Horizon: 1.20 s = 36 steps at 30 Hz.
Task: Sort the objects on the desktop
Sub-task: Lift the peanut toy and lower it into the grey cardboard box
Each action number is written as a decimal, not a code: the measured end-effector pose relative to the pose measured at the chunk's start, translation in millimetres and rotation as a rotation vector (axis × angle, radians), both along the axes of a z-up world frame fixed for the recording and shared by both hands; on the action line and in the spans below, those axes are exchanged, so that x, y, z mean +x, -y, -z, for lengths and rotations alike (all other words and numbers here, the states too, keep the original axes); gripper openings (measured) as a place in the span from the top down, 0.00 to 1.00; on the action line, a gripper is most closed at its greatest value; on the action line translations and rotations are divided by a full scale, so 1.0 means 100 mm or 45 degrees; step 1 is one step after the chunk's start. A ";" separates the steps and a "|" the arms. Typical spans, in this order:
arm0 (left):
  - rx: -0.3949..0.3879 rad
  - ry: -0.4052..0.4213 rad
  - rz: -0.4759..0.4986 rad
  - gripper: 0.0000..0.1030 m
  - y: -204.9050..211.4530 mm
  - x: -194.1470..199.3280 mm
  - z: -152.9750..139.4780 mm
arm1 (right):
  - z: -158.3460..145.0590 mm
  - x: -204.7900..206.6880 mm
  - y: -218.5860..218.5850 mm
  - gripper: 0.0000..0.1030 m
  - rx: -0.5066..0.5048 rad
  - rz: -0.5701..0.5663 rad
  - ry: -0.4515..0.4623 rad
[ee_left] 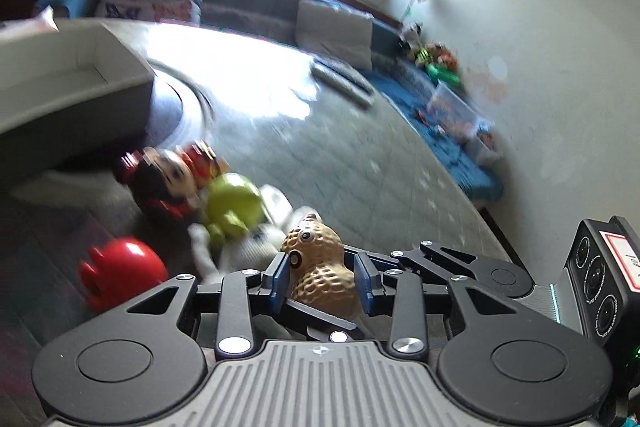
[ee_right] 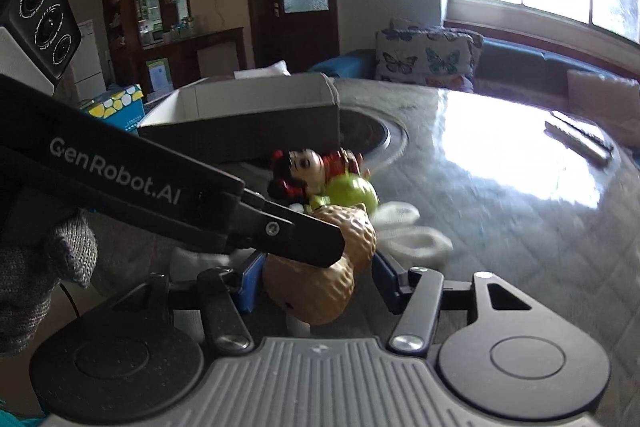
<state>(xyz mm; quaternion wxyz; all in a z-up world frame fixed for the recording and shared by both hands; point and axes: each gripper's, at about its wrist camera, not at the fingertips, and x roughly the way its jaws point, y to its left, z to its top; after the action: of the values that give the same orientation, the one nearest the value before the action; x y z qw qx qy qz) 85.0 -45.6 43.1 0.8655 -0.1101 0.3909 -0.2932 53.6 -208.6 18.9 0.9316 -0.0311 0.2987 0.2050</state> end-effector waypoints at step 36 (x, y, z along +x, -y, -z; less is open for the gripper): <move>-0.235 -0.287 -0.454 0.69 -1.59 2.53 0.31 | 0.03 2.82 -1.39 0.44 -0.143 -0.381 -0.242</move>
<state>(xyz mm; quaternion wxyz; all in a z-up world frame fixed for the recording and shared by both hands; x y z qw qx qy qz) 337.6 113.2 12.6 0.8407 -0.2881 0.4310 -0.1562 336.0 -70.0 16.4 0.8550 -0.1077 0.3885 0.3262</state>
